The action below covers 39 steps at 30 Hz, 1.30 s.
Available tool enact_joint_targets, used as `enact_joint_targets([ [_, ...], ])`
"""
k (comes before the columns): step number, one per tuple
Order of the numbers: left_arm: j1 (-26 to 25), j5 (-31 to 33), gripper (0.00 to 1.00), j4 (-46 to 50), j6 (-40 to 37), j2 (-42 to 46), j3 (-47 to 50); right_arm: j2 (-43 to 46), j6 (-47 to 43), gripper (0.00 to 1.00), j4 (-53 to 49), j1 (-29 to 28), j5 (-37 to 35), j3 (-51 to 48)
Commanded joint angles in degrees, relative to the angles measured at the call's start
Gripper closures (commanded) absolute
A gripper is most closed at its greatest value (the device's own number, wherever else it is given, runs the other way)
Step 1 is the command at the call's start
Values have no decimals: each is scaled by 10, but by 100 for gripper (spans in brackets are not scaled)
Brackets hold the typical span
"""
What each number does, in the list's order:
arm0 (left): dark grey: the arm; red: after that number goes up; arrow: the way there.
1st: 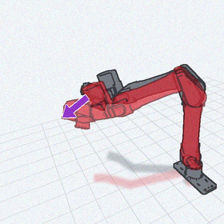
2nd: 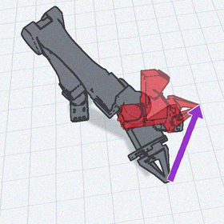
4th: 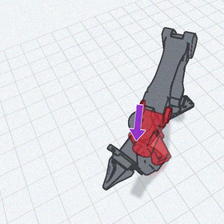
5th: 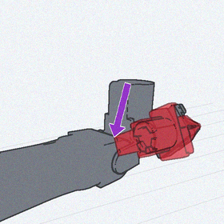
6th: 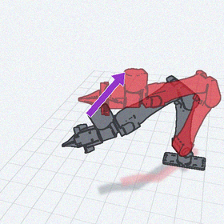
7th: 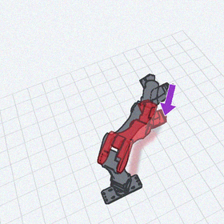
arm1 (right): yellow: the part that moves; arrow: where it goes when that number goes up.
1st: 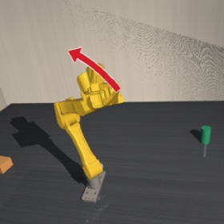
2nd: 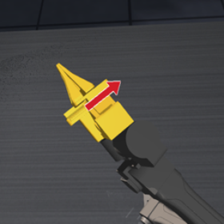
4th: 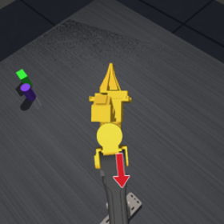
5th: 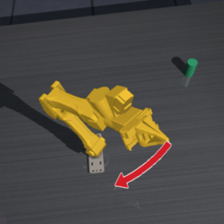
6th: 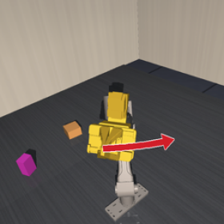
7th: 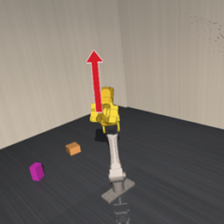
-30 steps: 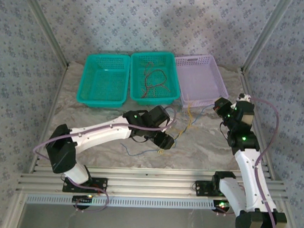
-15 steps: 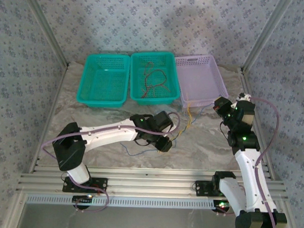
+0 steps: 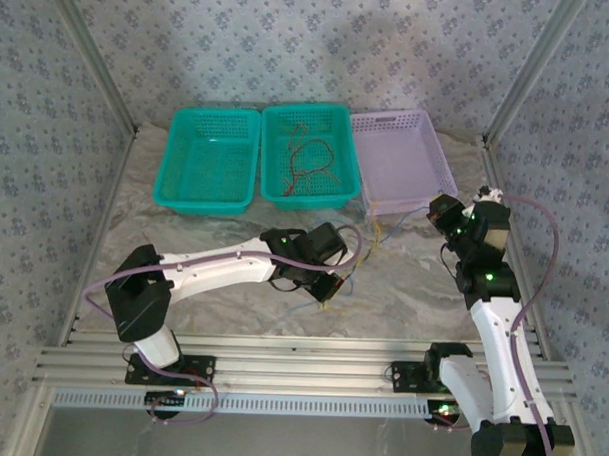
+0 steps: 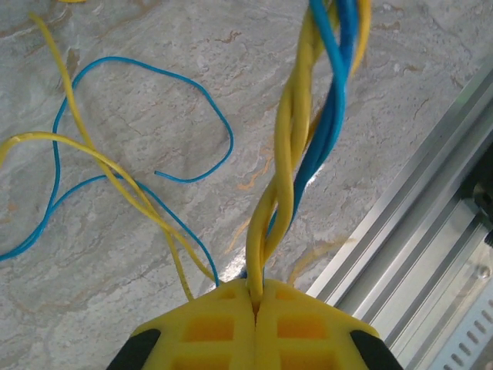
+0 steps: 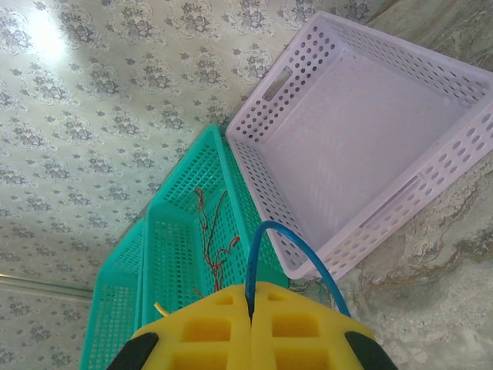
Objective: Untangle the cables
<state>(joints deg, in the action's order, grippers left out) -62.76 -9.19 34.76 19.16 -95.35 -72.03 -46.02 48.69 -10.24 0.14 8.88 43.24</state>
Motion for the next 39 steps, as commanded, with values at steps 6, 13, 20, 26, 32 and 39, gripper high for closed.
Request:
enact_joint_targets([
  [6, -3, 55, 100, 39, -21, 87, -12, 1, -20, 100, -18, 7, -26, -24],
  [13, 18, 85, 100, 77, -42, 215, 11, 5, -9, 100, -54, 44, -55, -67],
  [20, 45, 89, 100, 168, -63, 314, 21, 28, -3, 100, -70, 83, -79, -86],
  [26, 72, 89, 100, 239, -64, 388, 27, 36, -2, 100, -76, 101, -95, -94],
  [32, 78, 96, 100, 258, -59, 416, 39, 20, 3, 100, -33, 102, -67, -99],
  [39, 78, 50, 83, 170, -34, 393, 85, 0, -5, 100, 1, 80, 6, -97],
])
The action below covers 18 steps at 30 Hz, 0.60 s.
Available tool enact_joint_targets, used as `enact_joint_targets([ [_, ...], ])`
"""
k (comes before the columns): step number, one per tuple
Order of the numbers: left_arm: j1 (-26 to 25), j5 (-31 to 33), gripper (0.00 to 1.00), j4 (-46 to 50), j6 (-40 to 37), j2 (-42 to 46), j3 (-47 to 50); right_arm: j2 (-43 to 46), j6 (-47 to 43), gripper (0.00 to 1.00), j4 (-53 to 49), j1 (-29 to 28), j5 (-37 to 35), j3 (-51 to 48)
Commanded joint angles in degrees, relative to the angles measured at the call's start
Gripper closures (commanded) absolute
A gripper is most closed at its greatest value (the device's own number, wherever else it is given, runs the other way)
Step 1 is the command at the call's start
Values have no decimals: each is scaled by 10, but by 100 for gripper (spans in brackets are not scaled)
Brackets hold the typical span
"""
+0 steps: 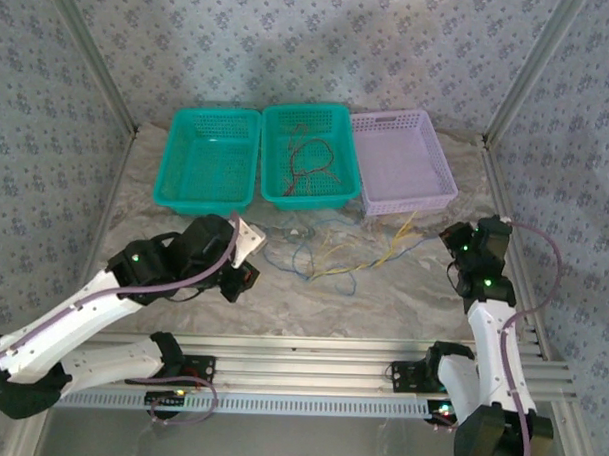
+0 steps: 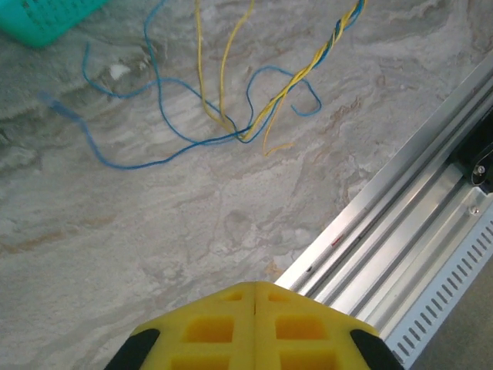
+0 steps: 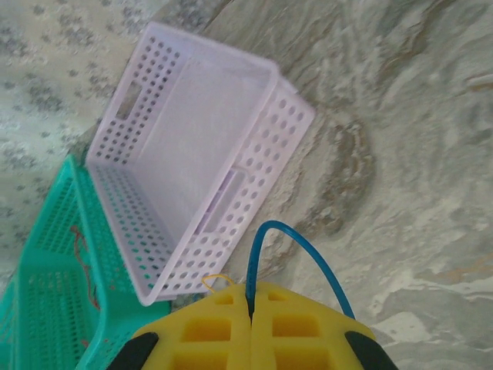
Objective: Untangle the cables
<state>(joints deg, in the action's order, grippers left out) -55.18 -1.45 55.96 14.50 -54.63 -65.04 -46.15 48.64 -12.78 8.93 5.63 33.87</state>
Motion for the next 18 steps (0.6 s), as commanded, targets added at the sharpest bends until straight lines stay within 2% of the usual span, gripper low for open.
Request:
enact_joint_targets([
  [1, 2, -36, 73, -63, 18, -24, 22, 4, -6, 100, 27, -11, 45, -2],
  [4, 2, -57, 51, -123, 29, -54, 37, 16, -12, 100, 41, -20, 69, -5],
  [8, 2, -80, 36, -195, 34, -106, 43, 21, -9, 100, 63, -32, 112, -4],
  [12, -4, -110, 33, -242, 38, -160, 43, 23, -9, 100, 64, -42, 126, 2],
  [18, -15, -111, 33, -254, 25, -231, 46, 34, 1, 100, 57, -48, 142, 13],
])
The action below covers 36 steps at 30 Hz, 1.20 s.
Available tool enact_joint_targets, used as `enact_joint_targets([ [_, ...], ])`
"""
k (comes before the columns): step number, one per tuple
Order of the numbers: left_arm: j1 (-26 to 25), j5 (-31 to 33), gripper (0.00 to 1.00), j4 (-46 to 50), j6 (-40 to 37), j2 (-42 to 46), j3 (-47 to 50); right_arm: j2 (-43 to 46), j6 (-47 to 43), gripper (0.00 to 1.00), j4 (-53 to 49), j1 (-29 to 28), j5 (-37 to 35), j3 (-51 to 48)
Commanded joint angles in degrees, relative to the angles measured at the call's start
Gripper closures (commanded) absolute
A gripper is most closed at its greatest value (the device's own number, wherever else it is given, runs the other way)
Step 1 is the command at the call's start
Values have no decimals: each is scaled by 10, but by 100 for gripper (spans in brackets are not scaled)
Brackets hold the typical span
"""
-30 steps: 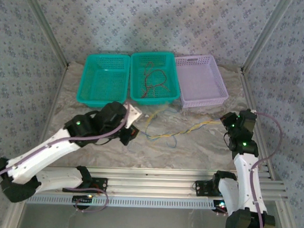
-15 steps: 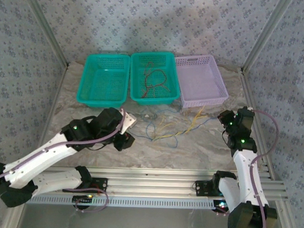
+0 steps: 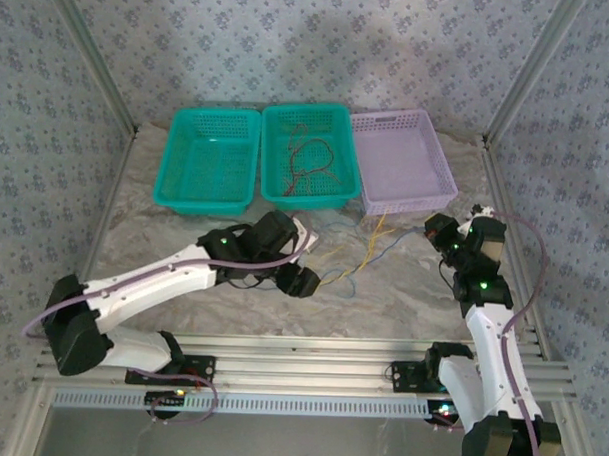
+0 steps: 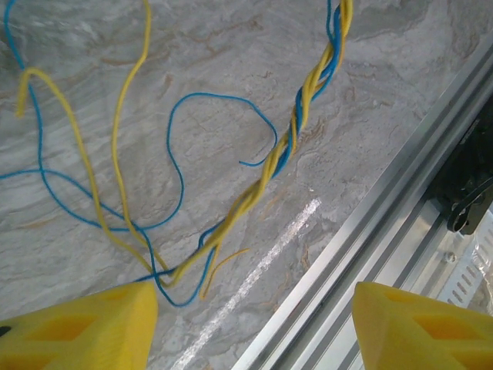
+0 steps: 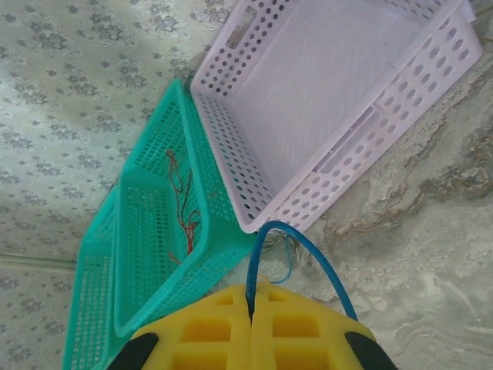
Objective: Untangle the cables
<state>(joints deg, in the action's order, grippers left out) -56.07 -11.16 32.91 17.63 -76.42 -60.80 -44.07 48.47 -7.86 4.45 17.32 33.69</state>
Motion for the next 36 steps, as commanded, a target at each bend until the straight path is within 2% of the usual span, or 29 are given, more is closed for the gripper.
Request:
enact_joint_targets([
  [1, -7, -9, 33, -23, -9, -21, 5, 16, 5, 100, 7, -5, 28, 16],
  [6, -6, 6, 36, -23, -22, -50, 12, 25, 13, 100, 3, -5, 43, 26],
  [12, -6, 0, 46, -26, -31, -82, 14, 28, 18, 100, 3, -6, 62, 32],
  [20, -8, -30, 49, -43, -28, -95, 23, 26, 25, 100, 8, -7, 70, 33],
  [24, -8, -37, 57, -50, -26, -98, 28, 25, 26, 100, 10, -7, 72, 34],
  [28, -8, -55, 54, -61, -19, -95, 34, 25, 25, 100, 9, -7, 71, 34],
  [34, -8, -68, 56, -76, -12, -91, 44, 25, 30, 100, 13, -8, 72, 32],
  [35, -9, -69, 57, -77, -10, -94, 45, 25, 30, 100, 13, -8, 72, 33],
  [36, -9, -69, 62, -76, -10, -96, 45, 25, 30, 100, 13, -8, 72, 33],
])
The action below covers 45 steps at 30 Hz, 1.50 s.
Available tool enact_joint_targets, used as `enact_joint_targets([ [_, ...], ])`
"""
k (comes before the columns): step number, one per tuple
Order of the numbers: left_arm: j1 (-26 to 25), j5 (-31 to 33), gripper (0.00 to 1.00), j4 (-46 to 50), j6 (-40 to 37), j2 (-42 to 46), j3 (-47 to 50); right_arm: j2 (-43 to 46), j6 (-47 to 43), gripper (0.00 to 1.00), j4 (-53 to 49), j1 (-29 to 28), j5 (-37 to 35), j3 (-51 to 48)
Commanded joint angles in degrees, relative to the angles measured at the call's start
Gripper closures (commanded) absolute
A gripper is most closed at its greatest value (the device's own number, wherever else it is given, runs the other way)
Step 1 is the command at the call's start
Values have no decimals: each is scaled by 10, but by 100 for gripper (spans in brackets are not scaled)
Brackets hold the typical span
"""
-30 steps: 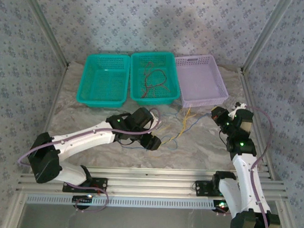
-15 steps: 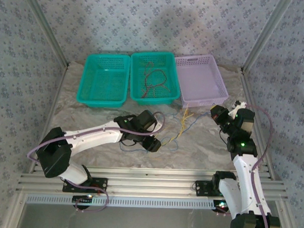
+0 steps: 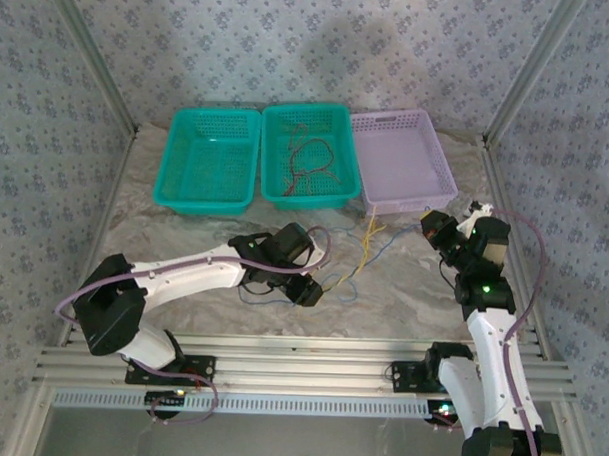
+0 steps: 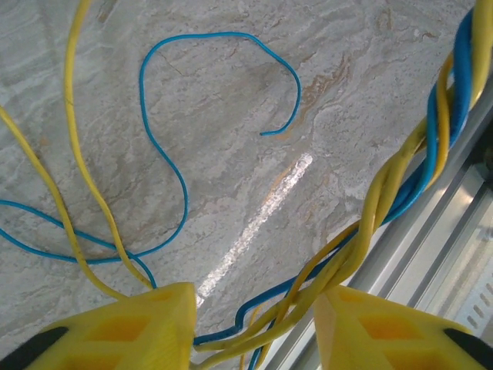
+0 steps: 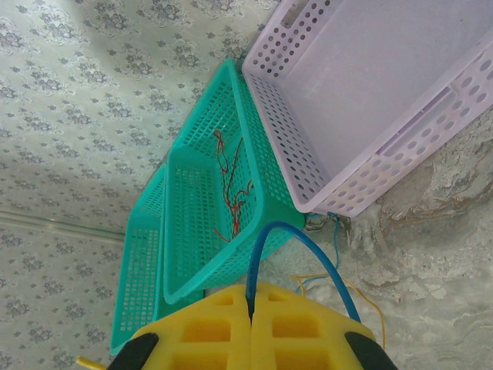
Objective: Untangle the cables
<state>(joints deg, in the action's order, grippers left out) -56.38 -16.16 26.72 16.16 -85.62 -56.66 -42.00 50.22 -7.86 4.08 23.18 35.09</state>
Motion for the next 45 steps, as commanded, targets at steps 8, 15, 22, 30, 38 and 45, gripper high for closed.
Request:
enact_joint_targets([
  [8, -6, 1, 89, 19, -5, 14, -13, 5, 2, 100, 1, -4, 6, 18],
  [15, -6, 28, 100, 80, -19, 72, -33, -5, -44, 100, -45, -2, -53, 7],
  [22, -6, 16, 100, 115, -21, 176, -22, -39, -34, 100, -30, 25, -41, -10],
  [30, -4, -20, 100, 81, -8, 223, -5, -69, -58, 88, 48, -21, 56, 9],
  [38, -3, -39, 100, 34, 17, 205, 0, -46, -83, 42, 42, -71, 127, 39],
  [45, -3, 5, 100, 0, 51, 218, 11, 0, -88, 33, -9, -86, 127, 63],
])
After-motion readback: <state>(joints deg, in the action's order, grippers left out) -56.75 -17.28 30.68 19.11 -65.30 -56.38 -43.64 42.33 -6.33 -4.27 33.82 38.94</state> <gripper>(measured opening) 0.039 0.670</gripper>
